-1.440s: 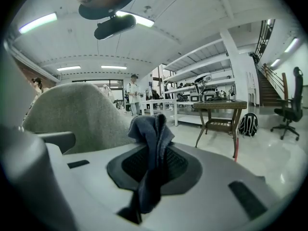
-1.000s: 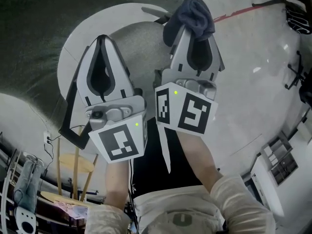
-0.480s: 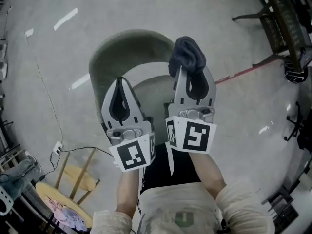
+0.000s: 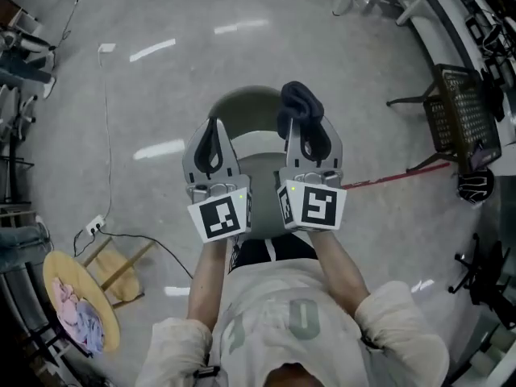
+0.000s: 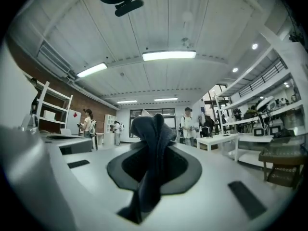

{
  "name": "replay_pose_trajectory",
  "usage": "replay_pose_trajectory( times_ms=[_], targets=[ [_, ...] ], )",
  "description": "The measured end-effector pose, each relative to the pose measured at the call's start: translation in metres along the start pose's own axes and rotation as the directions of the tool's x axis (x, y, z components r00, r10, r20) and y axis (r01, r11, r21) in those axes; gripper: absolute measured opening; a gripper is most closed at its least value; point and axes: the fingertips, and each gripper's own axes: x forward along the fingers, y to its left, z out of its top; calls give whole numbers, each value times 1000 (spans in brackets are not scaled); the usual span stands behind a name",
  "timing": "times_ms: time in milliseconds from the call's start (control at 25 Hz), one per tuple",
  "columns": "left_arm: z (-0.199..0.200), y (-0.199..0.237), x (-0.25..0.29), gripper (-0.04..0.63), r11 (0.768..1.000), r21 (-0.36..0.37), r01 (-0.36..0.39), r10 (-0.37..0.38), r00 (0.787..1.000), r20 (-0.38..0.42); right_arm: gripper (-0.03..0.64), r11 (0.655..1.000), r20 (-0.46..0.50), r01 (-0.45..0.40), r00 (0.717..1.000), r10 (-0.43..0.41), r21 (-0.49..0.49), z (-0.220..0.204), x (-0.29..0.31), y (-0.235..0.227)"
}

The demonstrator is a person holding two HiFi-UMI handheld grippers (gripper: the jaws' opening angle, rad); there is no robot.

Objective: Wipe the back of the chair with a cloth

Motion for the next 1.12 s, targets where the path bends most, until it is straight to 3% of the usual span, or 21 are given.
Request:
replay_pose_trajectory(
  times_ms=[160,320,560,1120],
  targets=[
    [14,5,-21,15,1000,2,-10,10,1000,4,60,997,-31,-76,997,77,22,2,-19,14],
    [38,3,-23,15,1000,28,-8,6,998,66,60,992,-69,-121,990,123,36,-4,-25,23],
    [48,24,-33,15,998,29,-58,57,998,41,60,987,-49,-158,986,159,27,7,-24,44],
    [51,23,-36,15,999,-2,-39,39,997,63,58,982,-33,-187,982,186,-27,19,-24,60]
  ],
)
